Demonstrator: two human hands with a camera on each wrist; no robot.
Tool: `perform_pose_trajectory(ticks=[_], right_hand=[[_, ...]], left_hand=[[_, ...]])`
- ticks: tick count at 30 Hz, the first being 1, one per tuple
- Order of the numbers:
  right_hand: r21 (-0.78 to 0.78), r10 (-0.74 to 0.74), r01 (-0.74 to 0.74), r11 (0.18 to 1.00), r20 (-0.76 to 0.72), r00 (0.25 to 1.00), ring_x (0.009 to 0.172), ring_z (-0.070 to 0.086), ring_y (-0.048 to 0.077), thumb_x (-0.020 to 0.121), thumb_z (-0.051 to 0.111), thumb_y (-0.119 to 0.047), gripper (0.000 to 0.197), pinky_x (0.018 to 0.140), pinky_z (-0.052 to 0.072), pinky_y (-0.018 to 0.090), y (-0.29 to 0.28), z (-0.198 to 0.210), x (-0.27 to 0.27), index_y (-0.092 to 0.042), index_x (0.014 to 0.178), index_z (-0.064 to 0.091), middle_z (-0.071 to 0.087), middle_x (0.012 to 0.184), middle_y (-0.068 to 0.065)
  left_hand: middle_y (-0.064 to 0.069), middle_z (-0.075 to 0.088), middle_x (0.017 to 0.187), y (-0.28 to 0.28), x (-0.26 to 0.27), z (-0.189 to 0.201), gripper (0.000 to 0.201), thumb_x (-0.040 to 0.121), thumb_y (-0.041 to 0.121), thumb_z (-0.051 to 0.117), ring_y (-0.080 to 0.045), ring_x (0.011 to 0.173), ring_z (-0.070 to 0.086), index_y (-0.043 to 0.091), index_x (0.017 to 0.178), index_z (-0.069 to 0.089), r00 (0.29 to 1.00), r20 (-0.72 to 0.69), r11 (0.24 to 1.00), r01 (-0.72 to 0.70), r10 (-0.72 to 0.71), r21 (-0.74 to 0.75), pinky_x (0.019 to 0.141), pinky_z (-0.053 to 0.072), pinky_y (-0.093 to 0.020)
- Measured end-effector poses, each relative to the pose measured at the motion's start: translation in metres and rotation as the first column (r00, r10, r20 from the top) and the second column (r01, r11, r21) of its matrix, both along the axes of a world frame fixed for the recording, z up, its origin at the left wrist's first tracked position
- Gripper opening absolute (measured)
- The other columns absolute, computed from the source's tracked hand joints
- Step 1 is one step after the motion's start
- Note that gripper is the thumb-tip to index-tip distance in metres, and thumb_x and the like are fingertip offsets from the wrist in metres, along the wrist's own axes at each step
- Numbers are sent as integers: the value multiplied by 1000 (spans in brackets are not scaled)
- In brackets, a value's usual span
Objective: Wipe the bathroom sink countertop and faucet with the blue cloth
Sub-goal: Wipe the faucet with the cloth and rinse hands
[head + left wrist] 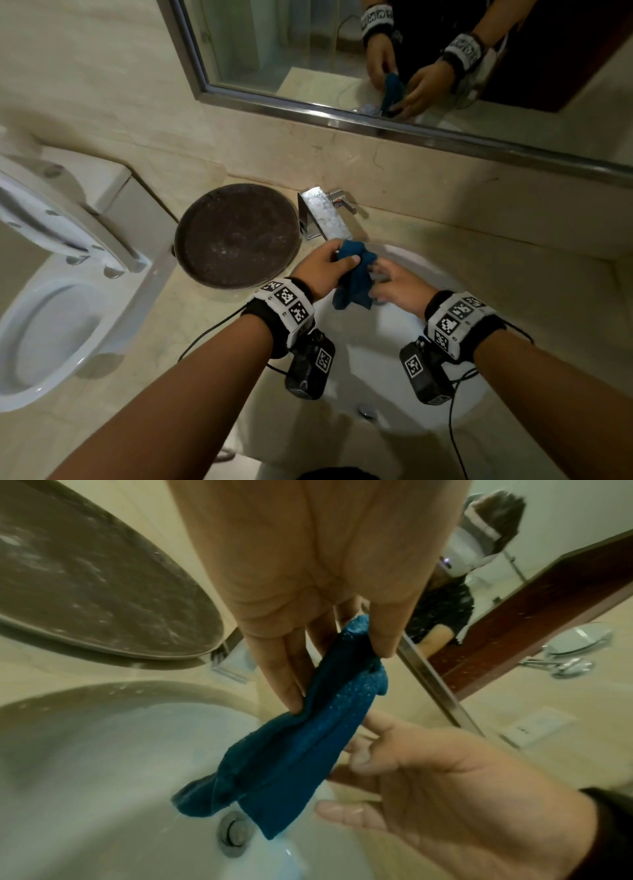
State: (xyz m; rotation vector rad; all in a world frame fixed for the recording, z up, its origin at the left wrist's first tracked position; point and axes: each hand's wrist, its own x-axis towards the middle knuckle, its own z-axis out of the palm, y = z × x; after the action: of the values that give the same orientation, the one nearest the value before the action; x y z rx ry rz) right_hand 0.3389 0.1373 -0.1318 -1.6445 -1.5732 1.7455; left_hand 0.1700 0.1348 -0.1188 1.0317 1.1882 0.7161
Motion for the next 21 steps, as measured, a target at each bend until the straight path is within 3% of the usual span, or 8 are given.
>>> perform_pose_trajectory(ticks=[3, 5, 8, 11, 14, 17, 18, 21], right_hand=[[-28, -29, 29, 999, -10, 1000, 100, 55, 21, 86, 61, -8, 32, 85, 46, 37, -15, 5, -5, -23, 112, 51, 59, 106, 4], [-32, -107, 106, 994, -27, 994, 100, 58, 26, 85, 64, -15, 23, 91, 46, 40, -21, 9, -8, -17, 106, 54, 62, 105, 9], [-15, -221, 220, 975, -58, 974, 106, 61, 33, 78, 69, -25, 38, 98, 45, 51, -26, 9, -4, -7, 109, 57, 65, 111, 17], [67, -399, 405, 912, -79, 913, 102, 62, 32, 84, 64, -9, 11, 91, 51, 46, -37, 13, 2, -9, 92, 56, 64, 104, 18], [233, -455, 460, 857, -80, 887, 89, 62, 28, 82, 64, -3, 15, 80, 53, 41, -46, 15, 4, -3, 93, 54, 63, 95, 16], [228, -512, 534, 814, -152, 845, 83, 58, 18, 83, 60, 4, 22, 70, 53, 32, -47, 18, 8, -13, 92, 49, 59, 93, 6], [204, -520, 549, 811, -181, 835, 85, 59, 18, 83, 58, 6, 26, 72, 54, 33, -47, 20, 9, -17, 90, 48, 59, 93, 5], [138, -523, 568, 811, -263, 811, 94, 60, 24, 84, 56, 8, 31, 81, 54, 41, -45, 22, 11, -21, 90, 48, 59, 97, 4]], left_hand=[[-9, 59, 98, 1, 4, 17, 11, 96, 9, 48, -22, 89, 61, 11, 107, 47, 998, 47, 999, 37, -39, 34, 77, 56, -32], [-10, 60, 98, 3, 6, 23, 13, 96, 10, 49, -22, 88, 62, 12, 108, 45, 997, 34, 996, 63, -65, 63, 77, 55, -36], [-7, 63, 93, 4, 4, 25, 16, 96, 11, 49, -19, 80, 65, 18, 108, 42, 999, 16, 994, 48, -50, 95, 69, 57, -32], [-9, 62, 95, 5, 3, 24, 18, 96, 9, 48, -20, 79, 64, 19, 110, 40, 999, -8, 998, 35, -34, 48, 69, 56, -35], [-8, 59, 95, -2, 1, 15, 16, 96, 9, 48, -21, 81, 61, 19, 107, 41, 992, -96, 996, 85, -85, -3, 77, 54, -40], [-8, 57, 105, -9, 1, 4, 11, 95, 17, 51, -21, 91, 58, 25, 101, 45, 964, -223, 989, 148, -145, -5, 75, 51, -39], [-7, 56, 107, -10, 2, 3, 11, 96, 22, 50, -22, 92, 56, 22, 106, 45, 957, -246, 988, 153, -156, -32, 72, 49, -37], [-6, 50, 116, -10, 9, 1, 40, 97, 40, 42, -26, 101, 54, 19, 131, 39, 952, -254, 973, 121, -169, -197, 78, 47, -38]])
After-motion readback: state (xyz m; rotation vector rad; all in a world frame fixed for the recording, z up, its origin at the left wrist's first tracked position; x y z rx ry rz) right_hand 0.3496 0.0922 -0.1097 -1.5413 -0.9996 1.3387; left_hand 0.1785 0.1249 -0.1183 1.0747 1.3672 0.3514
